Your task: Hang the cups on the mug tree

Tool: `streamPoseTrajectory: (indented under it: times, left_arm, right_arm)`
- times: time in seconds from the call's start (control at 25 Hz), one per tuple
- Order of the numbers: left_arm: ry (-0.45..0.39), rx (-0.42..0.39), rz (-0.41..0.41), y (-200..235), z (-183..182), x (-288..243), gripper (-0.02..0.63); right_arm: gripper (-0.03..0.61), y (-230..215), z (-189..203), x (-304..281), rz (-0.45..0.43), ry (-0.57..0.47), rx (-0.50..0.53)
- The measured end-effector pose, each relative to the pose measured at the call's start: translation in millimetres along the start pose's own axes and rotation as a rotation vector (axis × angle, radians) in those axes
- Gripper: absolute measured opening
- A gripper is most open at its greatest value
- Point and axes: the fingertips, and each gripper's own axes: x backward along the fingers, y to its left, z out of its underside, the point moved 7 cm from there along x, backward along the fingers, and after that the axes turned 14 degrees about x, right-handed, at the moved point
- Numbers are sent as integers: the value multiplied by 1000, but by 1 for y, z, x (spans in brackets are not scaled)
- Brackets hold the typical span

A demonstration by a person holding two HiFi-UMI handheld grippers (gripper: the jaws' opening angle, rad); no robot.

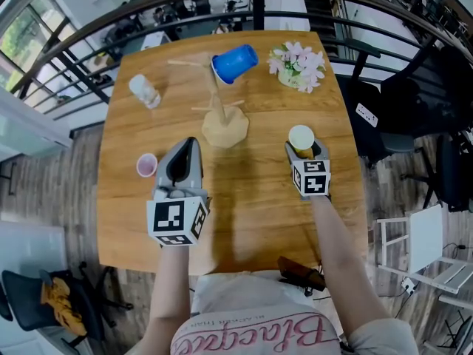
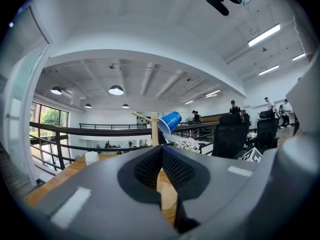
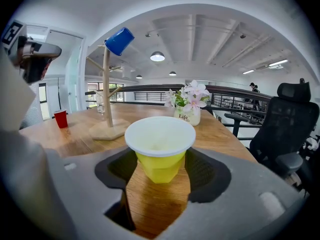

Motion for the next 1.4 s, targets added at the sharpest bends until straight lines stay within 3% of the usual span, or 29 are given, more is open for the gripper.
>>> streamPoseTrajectory:
  times: [0.64,1.12,1.4]
  left_arm:
    - [-37,16,11,22,-18,26,12]
    - [-48,23,-21,42,-24,35,12]
    - [-52,28,-51,52,-24,38,12]
  right_arm:
    - [287,9,-50,15,52,-16,117]
    - [288,31,-91,-7,14,3,285]
    - [287,40,-111,-24,5,29,457]
